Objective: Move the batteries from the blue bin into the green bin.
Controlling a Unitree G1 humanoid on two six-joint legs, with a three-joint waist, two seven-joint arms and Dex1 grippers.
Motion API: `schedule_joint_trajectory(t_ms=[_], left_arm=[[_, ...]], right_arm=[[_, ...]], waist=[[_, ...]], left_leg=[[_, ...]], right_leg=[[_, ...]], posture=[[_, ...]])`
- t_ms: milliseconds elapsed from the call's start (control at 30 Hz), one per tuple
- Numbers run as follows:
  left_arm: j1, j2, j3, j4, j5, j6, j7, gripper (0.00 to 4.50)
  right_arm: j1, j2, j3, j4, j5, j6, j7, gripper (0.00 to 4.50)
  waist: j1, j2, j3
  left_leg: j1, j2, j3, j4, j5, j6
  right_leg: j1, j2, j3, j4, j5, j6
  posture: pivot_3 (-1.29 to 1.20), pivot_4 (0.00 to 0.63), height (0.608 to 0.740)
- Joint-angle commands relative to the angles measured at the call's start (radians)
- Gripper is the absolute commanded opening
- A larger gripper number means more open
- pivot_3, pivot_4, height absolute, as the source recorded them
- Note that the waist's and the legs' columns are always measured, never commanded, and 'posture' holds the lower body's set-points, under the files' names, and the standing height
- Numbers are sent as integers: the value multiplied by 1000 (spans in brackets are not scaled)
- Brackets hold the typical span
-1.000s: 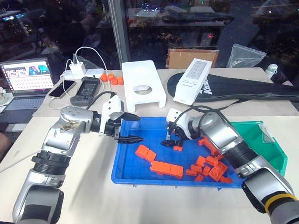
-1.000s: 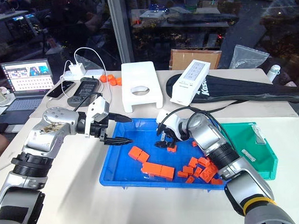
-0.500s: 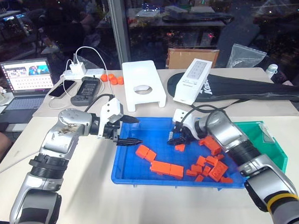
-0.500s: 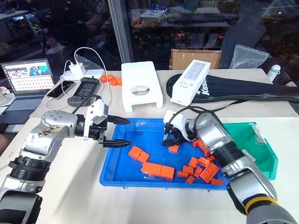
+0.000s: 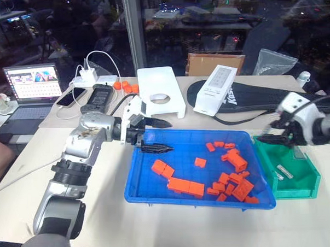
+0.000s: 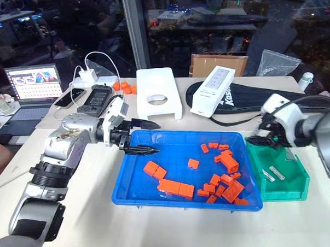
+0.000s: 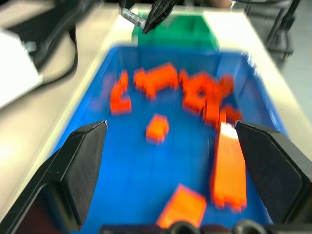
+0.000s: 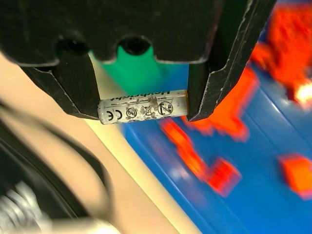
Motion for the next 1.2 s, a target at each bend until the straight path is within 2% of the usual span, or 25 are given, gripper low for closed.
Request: schedule_joint_trajectory(t_ms=[33,267,333,433,467,633,767,900,1033,1200], left_arm=[[-48,-24,28,5,-35,0,-4,4500],[-53,-66,13,-21,-39,20,16,4500],[-45,-68,12,-43,-43,34,22,4500],[-42,-70,14,-58,-43,47,32,4500],[-42,-71,18,-58,-41,47,41,4500],[-50,-67,50,-36,-28,40,98,4500],[-29,-36,76,-45,-21,31,128,4500],[5,-26,135,-40,35,-11,288,4500],[84,22,163,-75,49,-28,318,4500],[153,39,213,-117,23,6,384,4500]], right_arm=[[78,-34,-93,-27,8,-3,-34,2506],[183,-39,-123,-8,13,-10,-75,2506],[201,-53,-114,-12,12,-17,-72,3512],[199,-56,-115,-17,26,-13,-71,4422],[192,-56,-117,-17,31,-14,-72,4490],[170,-76,-163,4,78,-16,-43,4490],[197,-84,-266,-7,146,-35,10,4490],[231,22,-425,-74,254,-53,16,4490],[282,173,-552,-112,341,-95,-27,4490],[314,286,-575,-115,350,-221,-82,4490]], waist=[[-13,1,0],[-29,3,-1],[-30,3,-1],[-30,3,-1],[-30,3,-1],[-30,3,-1],[-28,4,-2],[-27,2,-1],[-29,1,0],[-27,1,0]], left_leg=[[0,0,0,0,0,0],[1,-1,0,1,0,0],[1,-1,0,1,0,0],[1,-1,-1,1,0,0],[1,-2,-1,1,0,0],[1,-1,-1,1,0,0],[1,-2,-1,1,0,0],[2,-1,-2,1,0,0],[5,-2,-4,1,0,0],[7,-2,-4,1,0,0]], right_leg=[[0,0,1,0,0,0],[1,0,1,1,-1,2],[1,0,2,1,-1,2],[2,0,1,1,-1,2],[2,0,1,1,-1,2],[2,0,1,1,-1,2],[2,0,1,0,-1,2],[5,0,0,-1,-1,2],[9,0,-2,-1,-1,2],[12,0,-2,-2,-1,2]], posture=[[0,150,712],[0,150,712],[0,150,712],[0,150,712],[0,150,712],[0,150,712],[0,150,712],[0,150,712],[0,150,712],[0,150,712]])
